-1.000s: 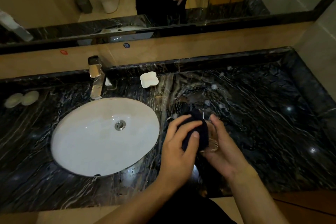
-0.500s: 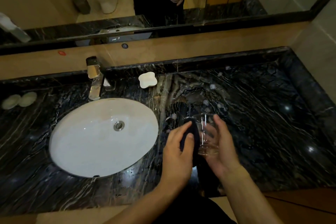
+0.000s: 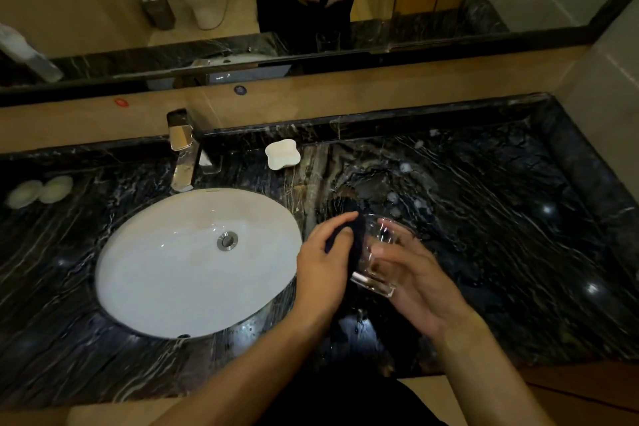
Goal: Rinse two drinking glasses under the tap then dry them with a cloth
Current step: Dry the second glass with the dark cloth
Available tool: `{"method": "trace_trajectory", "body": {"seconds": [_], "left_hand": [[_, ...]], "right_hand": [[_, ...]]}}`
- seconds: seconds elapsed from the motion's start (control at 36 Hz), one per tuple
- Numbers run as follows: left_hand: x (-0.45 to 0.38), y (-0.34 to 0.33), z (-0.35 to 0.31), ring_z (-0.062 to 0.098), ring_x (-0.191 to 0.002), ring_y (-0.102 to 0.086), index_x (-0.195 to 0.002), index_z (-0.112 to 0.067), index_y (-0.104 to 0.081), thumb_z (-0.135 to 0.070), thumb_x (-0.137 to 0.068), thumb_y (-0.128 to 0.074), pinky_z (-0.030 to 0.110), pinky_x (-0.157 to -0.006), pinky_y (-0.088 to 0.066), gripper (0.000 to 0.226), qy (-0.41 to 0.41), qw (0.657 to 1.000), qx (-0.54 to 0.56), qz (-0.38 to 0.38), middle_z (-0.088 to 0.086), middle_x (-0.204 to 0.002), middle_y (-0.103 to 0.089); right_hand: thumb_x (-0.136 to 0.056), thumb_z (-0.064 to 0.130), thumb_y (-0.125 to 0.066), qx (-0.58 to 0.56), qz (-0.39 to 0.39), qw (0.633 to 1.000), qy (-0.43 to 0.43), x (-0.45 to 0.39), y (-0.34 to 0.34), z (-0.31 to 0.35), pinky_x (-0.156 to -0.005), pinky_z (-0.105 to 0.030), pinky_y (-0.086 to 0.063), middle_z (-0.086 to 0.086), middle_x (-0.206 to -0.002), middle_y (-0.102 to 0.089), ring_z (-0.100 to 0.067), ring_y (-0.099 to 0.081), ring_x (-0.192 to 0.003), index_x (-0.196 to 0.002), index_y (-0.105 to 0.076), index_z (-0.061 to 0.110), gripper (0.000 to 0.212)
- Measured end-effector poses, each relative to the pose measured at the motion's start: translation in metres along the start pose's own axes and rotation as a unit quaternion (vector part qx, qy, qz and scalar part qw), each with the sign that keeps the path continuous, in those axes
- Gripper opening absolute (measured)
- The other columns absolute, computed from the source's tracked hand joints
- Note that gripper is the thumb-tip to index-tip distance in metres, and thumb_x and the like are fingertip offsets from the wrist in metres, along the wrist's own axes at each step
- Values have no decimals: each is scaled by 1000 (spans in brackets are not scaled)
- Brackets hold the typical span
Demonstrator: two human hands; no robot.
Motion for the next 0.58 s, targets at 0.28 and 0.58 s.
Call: {"method": "trace_trajectory", "body": {"seconds": [0.28, 0.58], "left_hand": [[19, -17, 47, 31, -93, -72, -107, -11, -77, -22, -94, -55, 41, -87, -54, 28, 270, 931, 238, 54, 16, -104, -75], [60, -41, 55, 37, -108, -68, -116, 4, -71, -29, -94, -46, 47, -106, -45, 47, 351, 817, 439, 130, 25, -124, -66]], "right_hand": [[-74, 0, -80, 69, -104, 978, 170, 11, 1, 5, -80, -31, -58, -10, -124, -66, -21, -71, -103, -127, -53, 25, 65], [-64, -4, -83, 261, -3, 902, 343, 27, -29, 32, -105, -33, -47, 6, -128, -61, -24, -59, -125, -126, -47, 18, 75]]}}
Point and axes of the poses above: each hand's wrist, its own x-axis away from the middle knuckle, its own y-axis out of the back of the hand, z = x × y, the point moved 9 cm from there along -x, towards the middle knuckle
